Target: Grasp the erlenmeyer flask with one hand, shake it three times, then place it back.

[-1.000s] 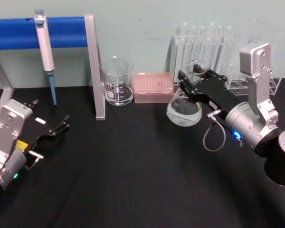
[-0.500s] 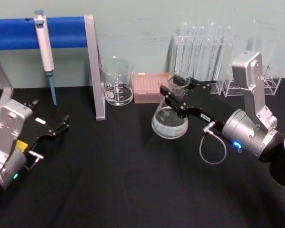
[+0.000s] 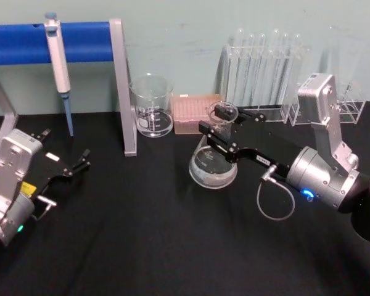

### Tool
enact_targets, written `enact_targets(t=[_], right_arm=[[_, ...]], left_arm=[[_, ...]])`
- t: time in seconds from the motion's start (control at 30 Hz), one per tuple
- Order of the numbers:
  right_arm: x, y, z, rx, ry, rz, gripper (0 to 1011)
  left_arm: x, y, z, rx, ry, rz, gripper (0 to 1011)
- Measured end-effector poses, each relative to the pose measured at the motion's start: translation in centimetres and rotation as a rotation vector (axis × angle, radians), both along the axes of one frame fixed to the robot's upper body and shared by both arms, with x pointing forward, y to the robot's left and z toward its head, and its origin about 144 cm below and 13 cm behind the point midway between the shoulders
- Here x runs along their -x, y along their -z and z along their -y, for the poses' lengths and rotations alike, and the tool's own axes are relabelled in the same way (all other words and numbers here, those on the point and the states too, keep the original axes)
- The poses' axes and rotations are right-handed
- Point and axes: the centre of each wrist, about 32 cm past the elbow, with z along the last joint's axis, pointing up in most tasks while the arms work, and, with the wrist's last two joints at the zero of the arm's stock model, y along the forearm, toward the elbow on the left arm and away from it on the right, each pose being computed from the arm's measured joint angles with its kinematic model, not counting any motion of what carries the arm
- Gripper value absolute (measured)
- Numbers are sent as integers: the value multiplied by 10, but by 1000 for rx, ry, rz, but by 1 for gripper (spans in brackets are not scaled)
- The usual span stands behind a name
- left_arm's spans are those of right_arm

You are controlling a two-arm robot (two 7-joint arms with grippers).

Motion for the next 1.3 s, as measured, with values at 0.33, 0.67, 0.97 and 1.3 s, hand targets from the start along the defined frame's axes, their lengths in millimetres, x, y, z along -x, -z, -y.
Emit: enact_targets(t=[0.33, 0.67, 0.97, 1.3], right_arm=[[-6, 9, -1, 1, -20, -11, 451], [-17, 20, -4, 5, -35, -32, 451], [-29, 28, -7, 18, -37, -56, 451], [-43, 37, -15, 31, -49, -71, 451]], left_arm=[[0, 0, 0, 0, 0, 0, 1001], [0, 0, 0, 0, 0, 0, 1001], [0, 0, 0, 0, 0, 0, 1001], [0, 0, 0, 0, 0, 0, 1001]])
